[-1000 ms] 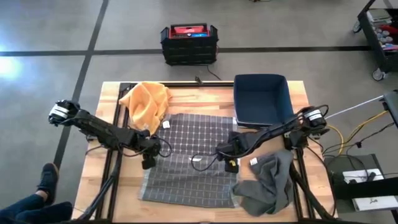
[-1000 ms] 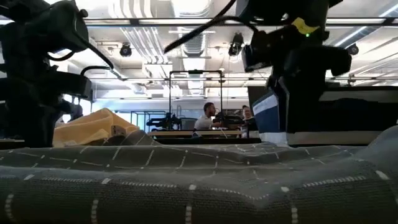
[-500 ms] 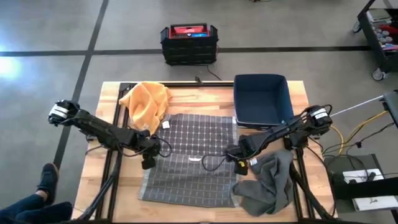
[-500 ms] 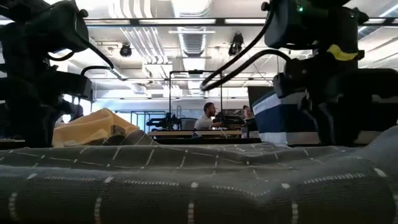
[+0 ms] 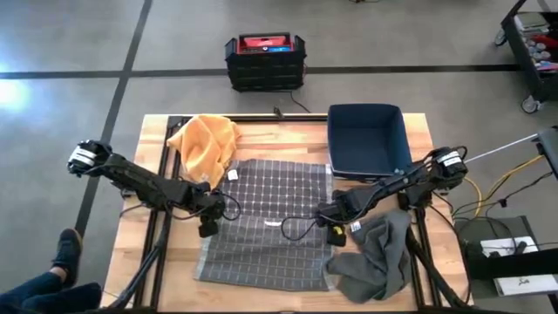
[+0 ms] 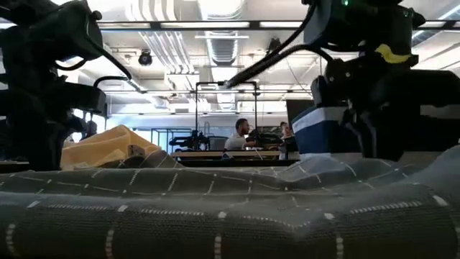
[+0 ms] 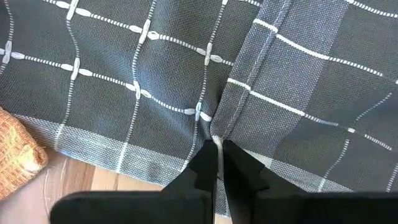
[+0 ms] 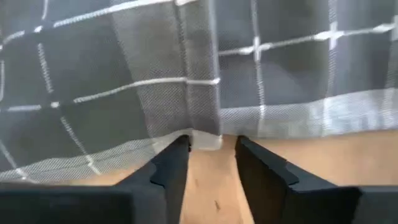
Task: Fold towel
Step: Fold the gray patterned kitchen towel
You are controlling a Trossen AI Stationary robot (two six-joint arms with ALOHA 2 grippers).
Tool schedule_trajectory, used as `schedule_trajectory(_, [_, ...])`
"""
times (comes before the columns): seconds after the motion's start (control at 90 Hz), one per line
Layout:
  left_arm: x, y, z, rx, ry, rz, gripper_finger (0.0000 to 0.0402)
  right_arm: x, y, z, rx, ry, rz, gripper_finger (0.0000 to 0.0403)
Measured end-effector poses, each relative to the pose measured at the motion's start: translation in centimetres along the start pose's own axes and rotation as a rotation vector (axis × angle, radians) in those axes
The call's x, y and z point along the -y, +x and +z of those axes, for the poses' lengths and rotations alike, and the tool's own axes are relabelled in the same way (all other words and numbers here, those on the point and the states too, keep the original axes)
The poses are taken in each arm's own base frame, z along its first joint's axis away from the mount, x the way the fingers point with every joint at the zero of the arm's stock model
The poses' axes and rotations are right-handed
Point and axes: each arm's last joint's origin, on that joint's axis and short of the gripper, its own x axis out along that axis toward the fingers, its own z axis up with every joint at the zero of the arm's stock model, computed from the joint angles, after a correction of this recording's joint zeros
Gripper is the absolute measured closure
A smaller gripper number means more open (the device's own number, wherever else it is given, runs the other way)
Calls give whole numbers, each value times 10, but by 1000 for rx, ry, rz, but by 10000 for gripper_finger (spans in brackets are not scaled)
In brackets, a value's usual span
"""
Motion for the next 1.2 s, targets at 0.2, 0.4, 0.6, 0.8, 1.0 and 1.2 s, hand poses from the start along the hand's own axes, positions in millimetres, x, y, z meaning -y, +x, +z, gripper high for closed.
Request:
schedule_trajectory(0.2, [0, 0, 0, 0, 0, 0, 400, -1, 0, -1, -19, -10, 33, 375])
schedule_trajectory(0.4, [-1, -1, -1, -15, 2, 9, 400, 1, -1, -5, -70, -15, 16, 396])
schedule_trajectory(0.6, [0, -18, 5, -60, 9, 80, 401, -1, -9, -4, -107, -10, -2, 402])
schedule_trajectory(0.8, [3, -37, 14, -17, 7, 84, 401, -5, -18, 5, -71, -25, 16, 403])
schedule_trajectory(1.0, [0, -40, 10, -1, -5, 75, 401, -6, -18, 7, -56, 25, 12, 403])
schedule_trajectory(1.2, [-5, -28, -1, -51, -23, 95, 402, -7, -15, 2, -71, 47, 3, 364])
